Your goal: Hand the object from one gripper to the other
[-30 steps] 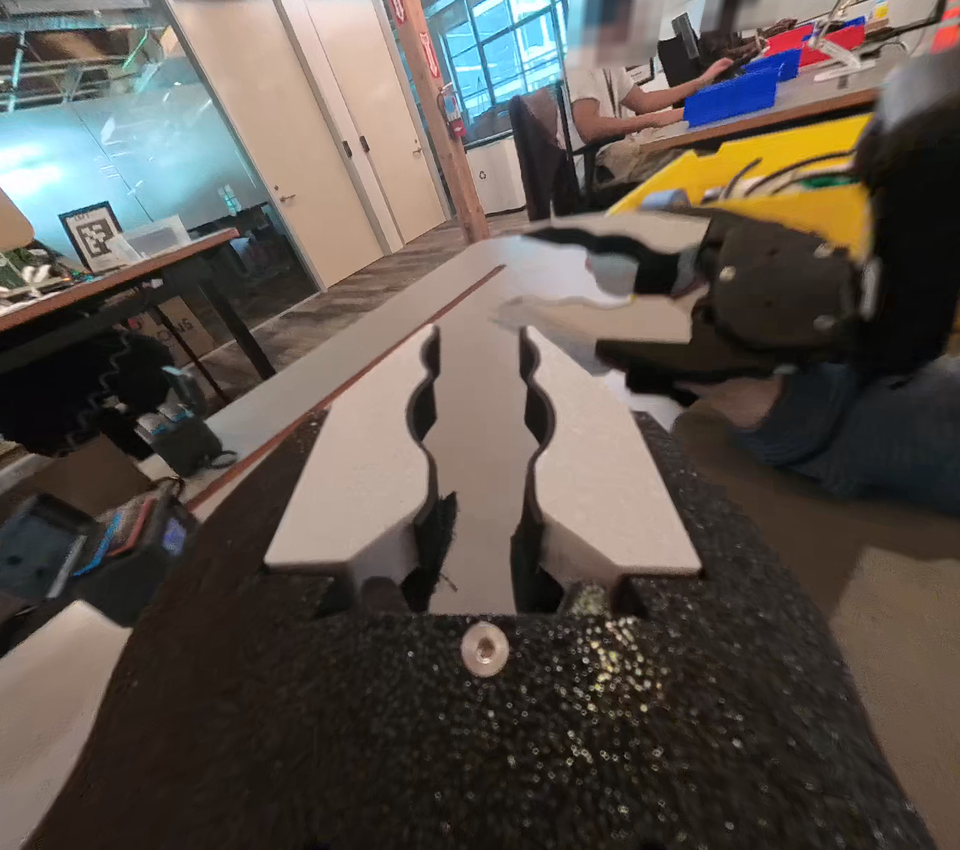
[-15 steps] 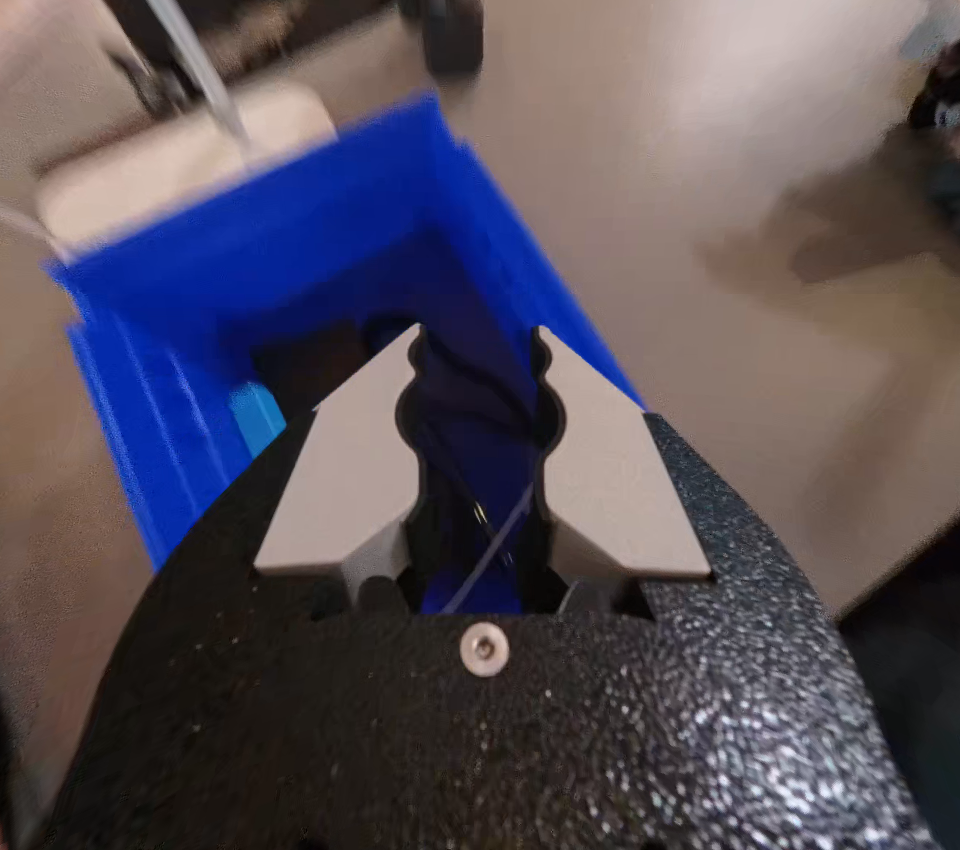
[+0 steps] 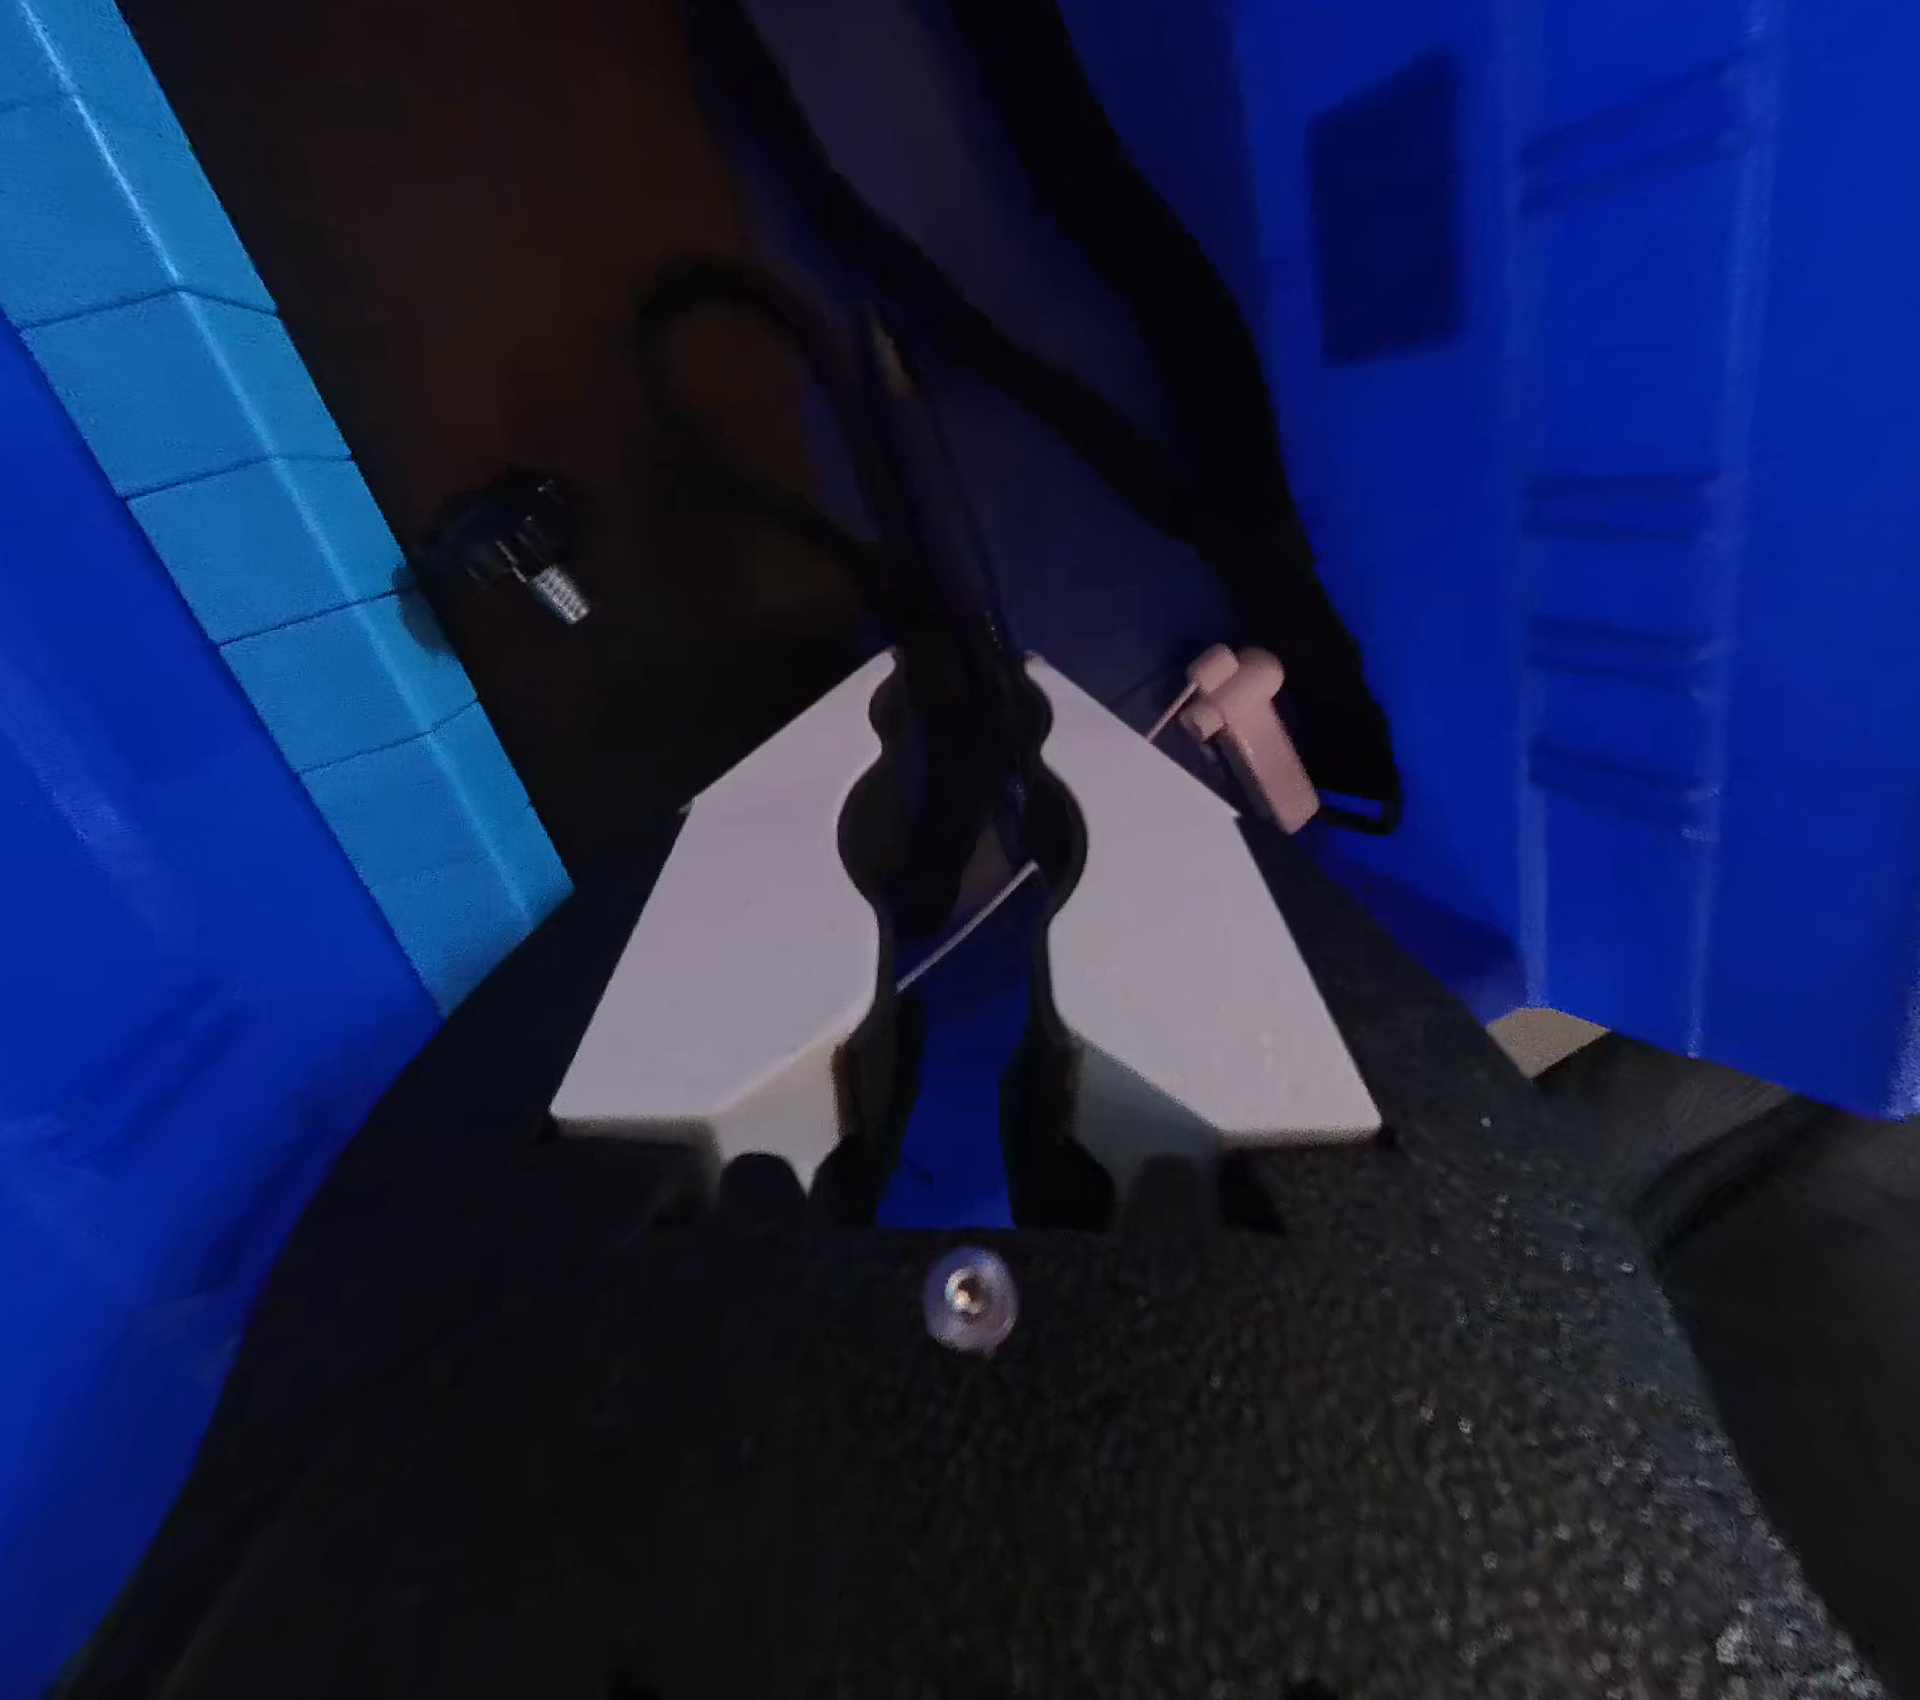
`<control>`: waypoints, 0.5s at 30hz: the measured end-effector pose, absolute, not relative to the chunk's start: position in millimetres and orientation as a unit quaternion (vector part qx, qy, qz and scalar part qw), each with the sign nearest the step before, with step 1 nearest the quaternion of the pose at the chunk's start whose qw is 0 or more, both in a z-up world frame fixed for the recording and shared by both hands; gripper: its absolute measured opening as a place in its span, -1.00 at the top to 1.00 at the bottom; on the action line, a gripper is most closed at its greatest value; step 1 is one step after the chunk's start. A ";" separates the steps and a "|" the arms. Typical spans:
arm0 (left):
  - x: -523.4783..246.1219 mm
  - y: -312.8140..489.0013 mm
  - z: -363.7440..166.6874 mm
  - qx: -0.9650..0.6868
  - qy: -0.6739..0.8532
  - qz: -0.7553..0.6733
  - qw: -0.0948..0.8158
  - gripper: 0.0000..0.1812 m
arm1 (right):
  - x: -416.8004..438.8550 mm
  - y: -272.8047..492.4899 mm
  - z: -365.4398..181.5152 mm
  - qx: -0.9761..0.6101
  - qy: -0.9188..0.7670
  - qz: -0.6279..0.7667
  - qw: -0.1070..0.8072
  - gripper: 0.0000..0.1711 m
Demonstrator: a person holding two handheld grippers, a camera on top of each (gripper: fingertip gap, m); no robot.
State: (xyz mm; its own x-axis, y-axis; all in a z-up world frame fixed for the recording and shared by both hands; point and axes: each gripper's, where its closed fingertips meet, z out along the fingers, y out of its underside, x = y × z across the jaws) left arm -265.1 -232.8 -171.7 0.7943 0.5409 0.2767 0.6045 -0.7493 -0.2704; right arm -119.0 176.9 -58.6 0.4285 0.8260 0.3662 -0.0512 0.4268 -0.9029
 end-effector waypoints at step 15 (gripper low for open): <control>-254.5 -227.3 -170.0 -0.940 -0.292 -0.067 0.163 0.76 | -117.9 176.8 -57.5 -0.440 -0.437 0.315 0.719 0.41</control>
